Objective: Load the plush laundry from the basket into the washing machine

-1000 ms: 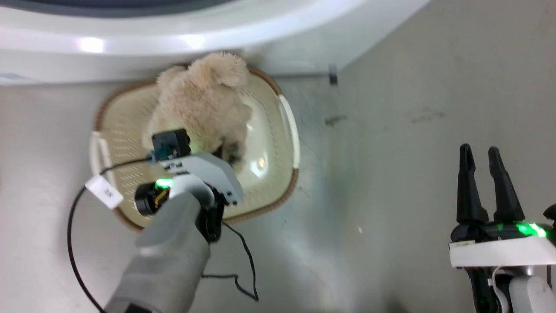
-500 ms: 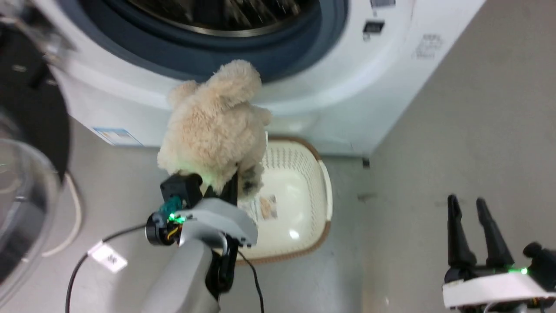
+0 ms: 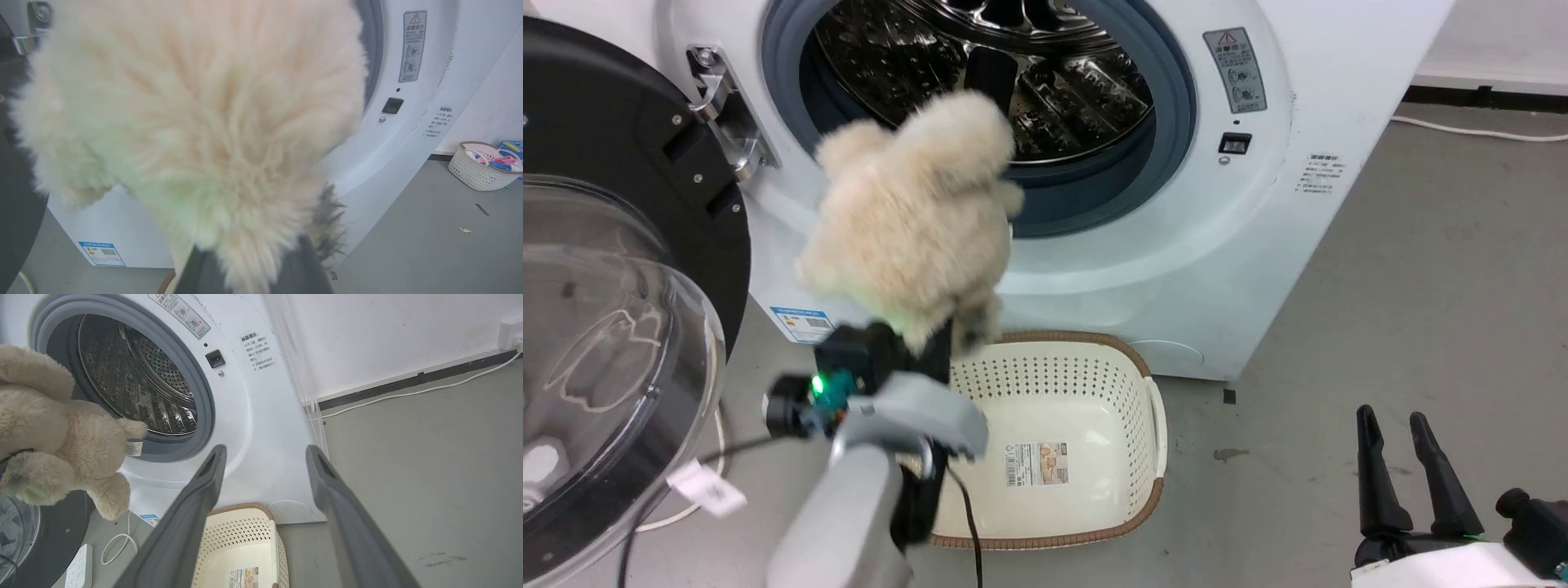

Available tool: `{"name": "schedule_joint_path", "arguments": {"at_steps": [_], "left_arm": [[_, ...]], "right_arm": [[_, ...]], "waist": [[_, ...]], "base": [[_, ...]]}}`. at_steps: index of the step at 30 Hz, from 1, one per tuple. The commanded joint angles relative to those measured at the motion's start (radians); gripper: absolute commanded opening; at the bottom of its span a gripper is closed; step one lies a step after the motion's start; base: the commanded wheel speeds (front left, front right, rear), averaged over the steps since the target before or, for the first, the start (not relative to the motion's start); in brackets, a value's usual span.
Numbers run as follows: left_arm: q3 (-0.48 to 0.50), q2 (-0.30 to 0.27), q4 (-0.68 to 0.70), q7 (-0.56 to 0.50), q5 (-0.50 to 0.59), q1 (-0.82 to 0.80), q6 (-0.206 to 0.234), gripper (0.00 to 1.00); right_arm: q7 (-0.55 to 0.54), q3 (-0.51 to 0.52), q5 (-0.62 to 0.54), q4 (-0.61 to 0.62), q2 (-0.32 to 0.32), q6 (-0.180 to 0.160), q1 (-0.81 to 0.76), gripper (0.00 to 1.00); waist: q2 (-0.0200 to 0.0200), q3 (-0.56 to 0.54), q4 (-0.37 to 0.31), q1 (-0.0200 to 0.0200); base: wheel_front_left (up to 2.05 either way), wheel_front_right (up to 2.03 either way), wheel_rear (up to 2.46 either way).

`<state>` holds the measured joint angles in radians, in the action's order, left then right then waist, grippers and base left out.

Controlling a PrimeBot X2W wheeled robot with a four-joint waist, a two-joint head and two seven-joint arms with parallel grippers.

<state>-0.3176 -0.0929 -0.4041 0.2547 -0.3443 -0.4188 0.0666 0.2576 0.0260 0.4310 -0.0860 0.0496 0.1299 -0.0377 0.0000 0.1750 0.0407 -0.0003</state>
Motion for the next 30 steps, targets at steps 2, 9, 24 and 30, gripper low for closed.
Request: {"name": "schedule_joint_path", "arguments": {"at_steps": [2, 9, 24, 30], "left_arm": [[0.017, -0.004, -0.008, 0.007, 0.014, -0.057, -0.012, 0.00], [0.050, 0.001, -0.059, 0.007, 0.051, -0.175, -0.029, 0.00], [0.154, -0.045, -0.146, 0.007, 0.122, -0.453, -0.038, 0.00], [0.176, -0.077, -0.165, 0.007, 0.150, -0.577, -0.044, 0.00]], "right_arm": [[0.004, -0.001, 0.003, 0.002, 0.001, 0.001, -0.014, 1.00], [0.004, -0.005, -0.001, 0.015, 0.001, 0.001, 0.009, 1.00], [0.004, -0.005, 0.010, 0.057, 0.001, 0.001, 0.111, 1.00], [0.004, -0.010, 0.016, 0.076, 0.001, 0.001, 0.144, 1.00]], "waist": [[0.0000, 0.005, -0.007, 0.0003], [0.0000, 0.062, -0.042, 0.0003], [0.0000, 0.292, -0.137, 0.0003], [0.0000, 0.383, -0.162, 0.0003]], "base": [[0.00, 0.00, 0.00], [0.00, 0.00, 0.00], [0.00, 0.00, 0.00], [0.00, 0.00, 0.00]]}}
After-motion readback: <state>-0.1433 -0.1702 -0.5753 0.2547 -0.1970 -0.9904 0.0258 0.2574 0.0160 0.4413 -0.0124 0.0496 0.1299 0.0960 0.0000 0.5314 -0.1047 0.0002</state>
